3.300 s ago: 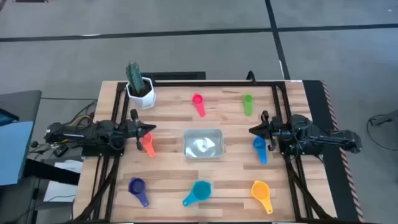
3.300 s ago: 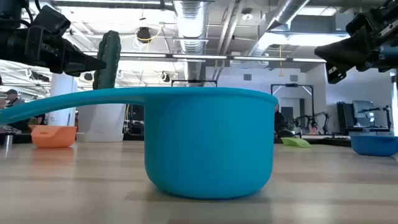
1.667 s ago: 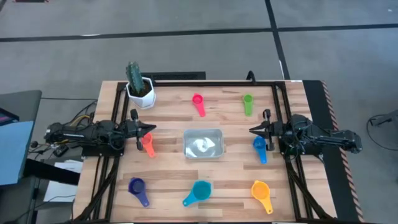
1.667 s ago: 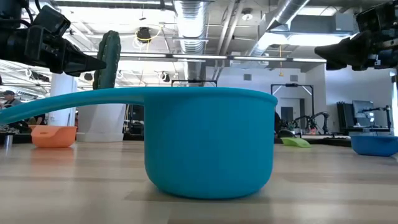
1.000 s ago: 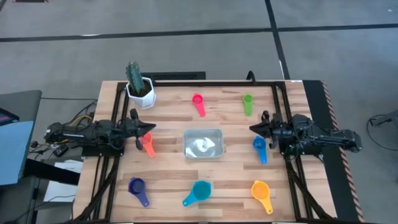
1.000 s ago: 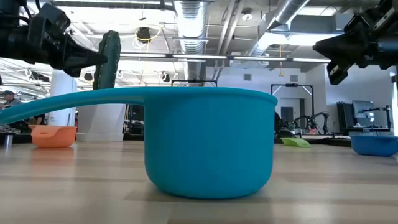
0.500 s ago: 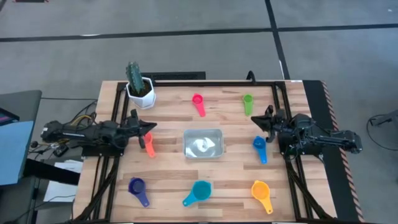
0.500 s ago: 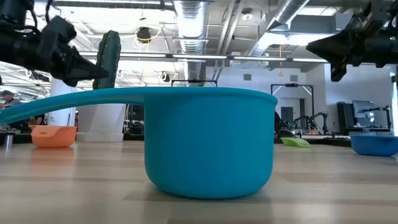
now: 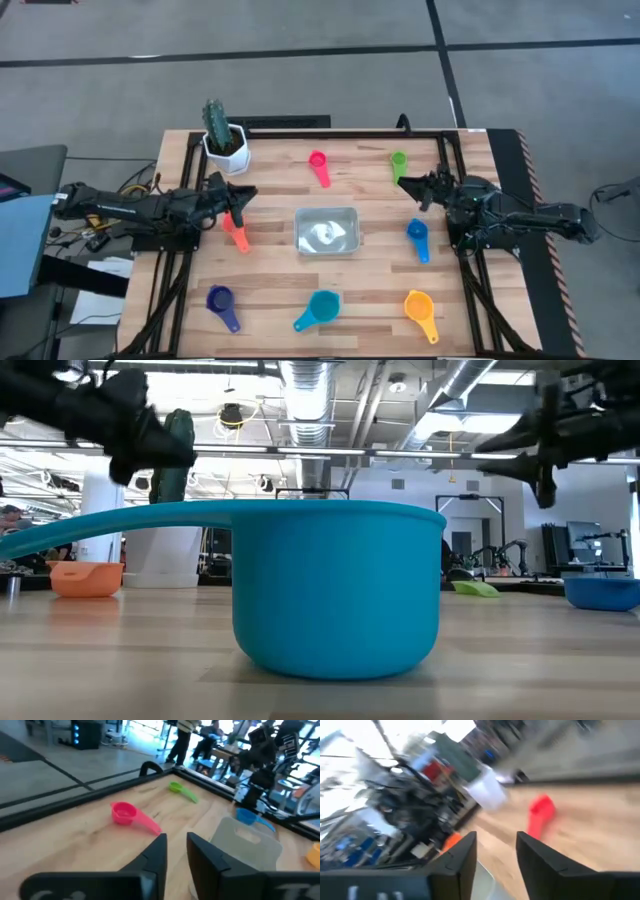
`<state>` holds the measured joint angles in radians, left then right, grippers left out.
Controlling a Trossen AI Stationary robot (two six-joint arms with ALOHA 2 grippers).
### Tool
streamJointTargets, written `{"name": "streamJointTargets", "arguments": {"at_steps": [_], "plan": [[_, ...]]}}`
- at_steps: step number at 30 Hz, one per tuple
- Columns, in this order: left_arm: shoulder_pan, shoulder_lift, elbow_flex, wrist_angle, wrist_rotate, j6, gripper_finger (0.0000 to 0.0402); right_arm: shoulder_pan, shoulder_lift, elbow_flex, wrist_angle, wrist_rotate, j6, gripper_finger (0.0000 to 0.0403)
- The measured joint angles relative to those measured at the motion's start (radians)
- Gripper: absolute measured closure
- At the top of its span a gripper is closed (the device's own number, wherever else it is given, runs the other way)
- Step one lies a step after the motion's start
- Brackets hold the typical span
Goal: Nest measuring cups in basket
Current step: Stack the yellow measuring cup on top of the light blue measuring cup
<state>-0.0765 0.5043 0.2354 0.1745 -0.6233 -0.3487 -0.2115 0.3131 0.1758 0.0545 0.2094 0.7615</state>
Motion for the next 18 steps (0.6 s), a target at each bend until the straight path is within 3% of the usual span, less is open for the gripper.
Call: {"name": "streamJointTargets", "arguments": {"at_steps": [4,11,15,18], "plan": [[0.000,0.123,0.164,-0.106,-0.039,-0.047,0.0289,-0.001,0.152,0.192,-0.306,0.003,0.108,0.0218],[0.000,0.356,0.400,-0.326,-0.028,-0.116,0.0244,0.000,0.441,0.504,-0.918,0.046,0.097,0.0231],[-0.005,0.476,0.451,-0.346,0.018,-0.230,0.0242,0.051,0.543,0.535,-0.998,-0.092,0.098,0.0236],[-0.022,0.551,0.480,-0.341,0.054,-0.313,0.0245,0.156,0.589,0.535,-0.997,-0.206,0.135,0.0235]]}}
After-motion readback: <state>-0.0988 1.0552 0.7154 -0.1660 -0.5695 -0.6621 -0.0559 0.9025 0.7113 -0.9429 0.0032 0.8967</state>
